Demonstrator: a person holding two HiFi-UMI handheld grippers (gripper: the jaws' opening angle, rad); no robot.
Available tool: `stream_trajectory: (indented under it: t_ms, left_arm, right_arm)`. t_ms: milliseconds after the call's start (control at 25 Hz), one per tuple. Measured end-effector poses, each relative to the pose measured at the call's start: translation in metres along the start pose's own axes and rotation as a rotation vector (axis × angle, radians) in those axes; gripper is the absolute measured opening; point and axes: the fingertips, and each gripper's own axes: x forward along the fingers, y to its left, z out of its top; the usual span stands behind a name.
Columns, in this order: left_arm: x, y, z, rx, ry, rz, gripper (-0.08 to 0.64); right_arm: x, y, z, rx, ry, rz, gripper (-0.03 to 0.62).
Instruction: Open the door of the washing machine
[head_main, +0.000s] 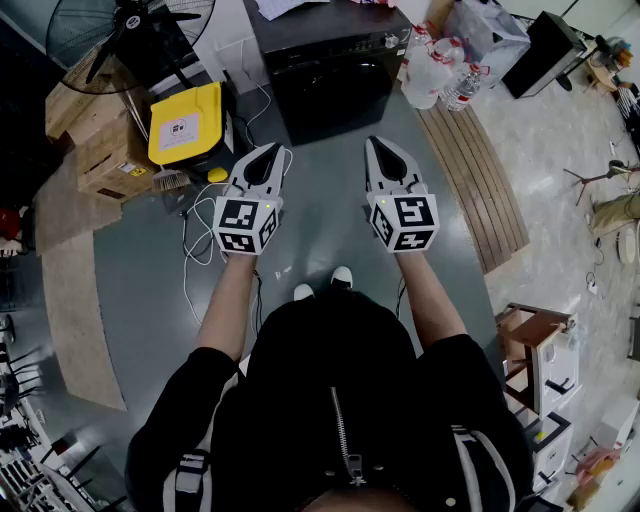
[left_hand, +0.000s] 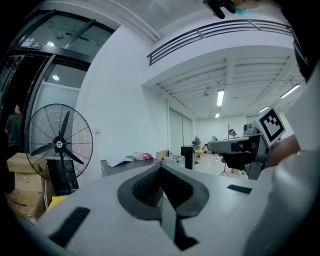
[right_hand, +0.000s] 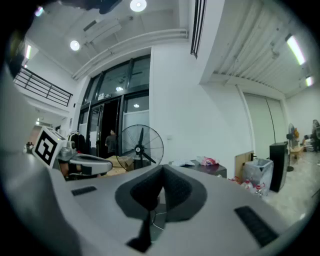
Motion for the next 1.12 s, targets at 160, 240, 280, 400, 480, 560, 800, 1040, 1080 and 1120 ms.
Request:
stream_trajectory:
  t_ms: [160, 240, 280, 400, 480, 560, 800, 1040, 1080, 1120]
  left_arm:
    - [0.009, -0.006, -0.002, -0.019, -0.005, 0.011, 0.002]
    - [0.012, -0.009, -0.003, -0.028, -0.005, 0.02, 0.002]
    - [0.013, -0.009, -0.004, -0.03, -0.001, 0.026, 0.002]
    - [0.016, -0.01, -0.006, -0.035, 0.006, 0.049, 0.002]
    - [0.016, -0.009, -0.007, -0.039, 0.005, 0.063, 0.003]
    - [0.017, -0.007, -0.008, -0.04, 0.004, 0.074, 0.003]
    - [0.028, 0.011, -0.014, -0.055, 0.012, 0.093, 0.003]
    - [0.073, 0.047, -0.014, -0.064, 0.004, 0.081, 0.003]
    - [0.083, 0.054, -0.015, -0.065, 0.006, 0.076, 0.003]
    - [0.092, 0.062, -0.016, -0.066, 0.008, 0.072, 0.003]
  right_arm:
    - [-0.003, -0.009, -0.009, 0.018, 0.014, 0.036, 0.003]
    - [-0.004, -0.014, -0.014, 0.031, 0.025, 0.04, 0.003]
    - [-0.004, -0.016, -0.016, 0.037, 0.027, 0.044, 0.003]
    - [0.001, -0.017, -0.018, 0.049, 0.025, 0.08, 0.003]
    - [0.005, -0.015, -0.019, 0.045, 0.025, 0.11, 0.003]
    - [0.011, -0.013, -0.021, 0.039, 0.026, 0.126, 0.003]
    - [0.036, -0.011, -0.027, 0.041, 0.037, 0.141, 0.003]
    - [0.09, -0.026, -0.036, 0.058, 0.068, 0.119, 0.003]
    - [0.101, -0.029, -0.037, 0.061, 0.072, 0.112, 0.003]
    - [0.112, -0.032, -0.037, 0.063, 0.074, 0.107, 0.003]
